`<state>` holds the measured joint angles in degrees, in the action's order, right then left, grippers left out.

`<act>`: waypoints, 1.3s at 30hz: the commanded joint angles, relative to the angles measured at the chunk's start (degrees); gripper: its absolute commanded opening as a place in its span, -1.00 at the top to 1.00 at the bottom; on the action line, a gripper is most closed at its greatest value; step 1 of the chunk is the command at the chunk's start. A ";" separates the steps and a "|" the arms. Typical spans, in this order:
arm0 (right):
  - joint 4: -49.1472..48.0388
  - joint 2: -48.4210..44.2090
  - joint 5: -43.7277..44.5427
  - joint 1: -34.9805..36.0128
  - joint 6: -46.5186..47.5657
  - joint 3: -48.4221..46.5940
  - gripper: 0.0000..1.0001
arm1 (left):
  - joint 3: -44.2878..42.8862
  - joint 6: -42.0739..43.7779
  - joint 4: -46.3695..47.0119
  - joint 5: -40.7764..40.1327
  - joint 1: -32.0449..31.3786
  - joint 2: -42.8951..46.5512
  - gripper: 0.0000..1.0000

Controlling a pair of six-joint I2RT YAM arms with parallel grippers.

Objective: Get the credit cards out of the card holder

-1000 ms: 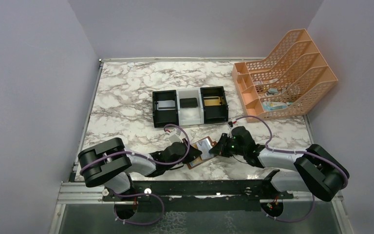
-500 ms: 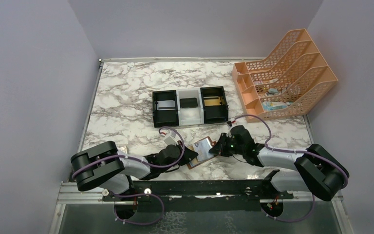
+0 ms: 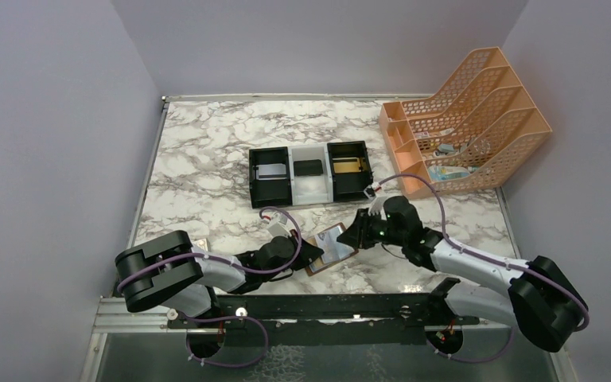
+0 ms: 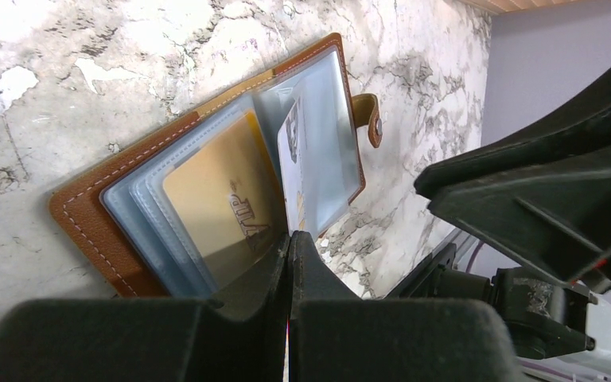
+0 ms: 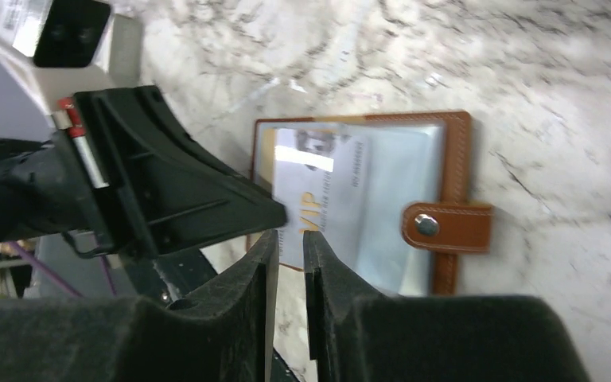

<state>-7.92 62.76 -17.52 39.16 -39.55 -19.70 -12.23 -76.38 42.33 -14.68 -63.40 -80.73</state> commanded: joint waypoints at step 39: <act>3.41 13.96 13.41 0.21 -4.71 -3.25 0.56 | -0.68 8.07 -12.27 -5.65 1.17 8.96 1.00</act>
<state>-11.62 78.83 -10.79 39.64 -44.18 -23.40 -12.16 -73.41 37.67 -17.89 -62.85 -76.09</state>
